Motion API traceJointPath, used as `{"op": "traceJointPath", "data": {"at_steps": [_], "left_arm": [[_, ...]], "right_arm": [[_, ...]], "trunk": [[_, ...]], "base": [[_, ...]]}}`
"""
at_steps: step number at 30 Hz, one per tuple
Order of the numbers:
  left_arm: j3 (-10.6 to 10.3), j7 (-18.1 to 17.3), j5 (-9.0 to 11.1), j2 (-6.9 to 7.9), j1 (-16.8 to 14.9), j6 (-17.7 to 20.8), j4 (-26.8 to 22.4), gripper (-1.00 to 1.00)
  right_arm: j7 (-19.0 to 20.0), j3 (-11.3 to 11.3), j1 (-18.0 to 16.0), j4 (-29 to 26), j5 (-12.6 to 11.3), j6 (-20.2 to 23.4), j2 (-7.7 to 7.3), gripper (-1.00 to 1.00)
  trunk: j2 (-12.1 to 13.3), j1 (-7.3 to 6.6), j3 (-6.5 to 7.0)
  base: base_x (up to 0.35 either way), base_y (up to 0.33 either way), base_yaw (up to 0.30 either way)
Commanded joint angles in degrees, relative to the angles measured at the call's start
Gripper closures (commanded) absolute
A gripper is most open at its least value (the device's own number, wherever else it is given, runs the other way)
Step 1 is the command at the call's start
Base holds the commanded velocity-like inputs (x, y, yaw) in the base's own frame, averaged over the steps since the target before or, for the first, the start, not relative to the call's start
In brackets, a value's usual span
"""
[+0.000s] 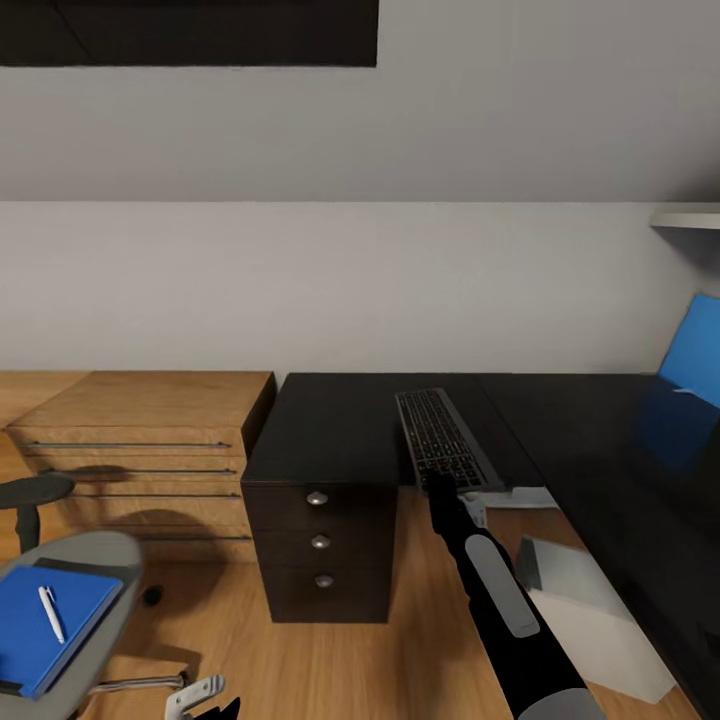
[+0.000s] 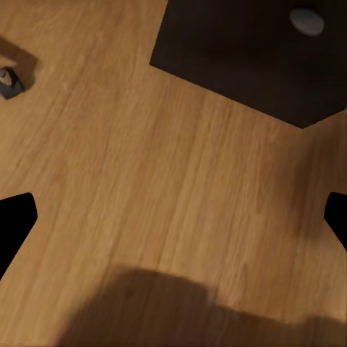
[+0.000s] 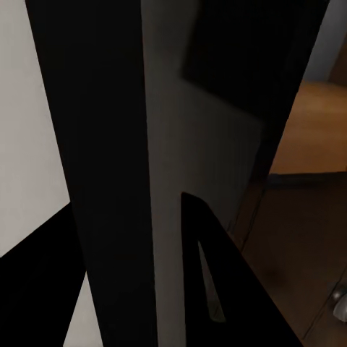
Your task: In the bedroom, organize the workspace by keeping the computer under the desk, ensuring the monitor is on the desk, placing the keyboard on the desk next to the monitor, placing the mouse on the desk next to the keyboard, moving the folder from the swivel chair onto the desk next to the mouse, stacking the notebook on top of the folder with the pen on top of the notebook, and positioning the swivel chair next to the desk.
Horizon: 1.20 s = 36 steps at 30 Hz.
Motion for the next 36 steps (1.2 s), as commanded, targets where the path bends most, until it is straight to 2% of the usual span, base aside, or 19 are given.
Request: {"op": "traceJointPath", "data": {"at_steps": [1, 9, 11, 14, 17, 26, 36], "left_arm": [[0.0, -0.15, 0.58, -0.01, -0.01, 0.32, -0.07, -1.0], [-0.05, -0.23, 0.55, 0.03, -0.01, 0.39, -0.07, -1.0], [-0.04, -0.23, 0.56, 0.03, -0.01, 0.39, -0.07, -1.0], [-0.04, -0.24, 0.58, 0.03, -0.01, 0.39, -0.07, -1.0], [-0.03, -0.24, 0.59, 0.03, -0.01, 0.39, -0.07, -1.0], [-0.02, -0.24, 0.61, 0.07, -0.01, 0.39, -0.09, -1.0], [0.05, -0.32, 0.66, 0.12, -0.01, 0.39, -0.15, -1.0]], "right_arm": [[-0.21, 0.11, -0.04, -0.06, -0.61, -0.44, -0.01, 1.0], [-0.21, 0.02, -0.04, 0.51, -0.6, -0.55, -0.09, 1.0], [-0.21, -0.95, -0.04, 1.31, -0.61, -0.72, -0.1, 1.0], [-0.16, -3.62, -0.04, 1.8, -0.61, -1.31, -0.03, 1.0], [-0.14, -4.67, -0.04, 1.94, -0.61, -1.52, -0.08, 1.0], [-0.11, -5.5, -0.04, 2.63, -0.52, -1.65, -0.25, 1.0], [-0.1, -6.22, -0.04, 3.36, -0.57, -1.61, -1.51, 1.0]], "trunk": [[-0.03, 0.02, -0.06], [-0.03, 0.02, -0.06], [-0.03, 0.02, -0.06], [-0.03, 0.02, -0.06], [-0.03, 0.02, -0.06], [-0.03, 0.02, -0.06], [-0.03, 0.02, -0.06]], "base": [[0.28, 0.0, 0.0], [0.143, 0.0, 0.0], [0.014, 0.0, 0.0], [0.006, 0.0, 0.0], [0.001, 0.0, 0.0], [0.0, 0.0, 0.0], [0.0, 0.0, 0.0]]}}
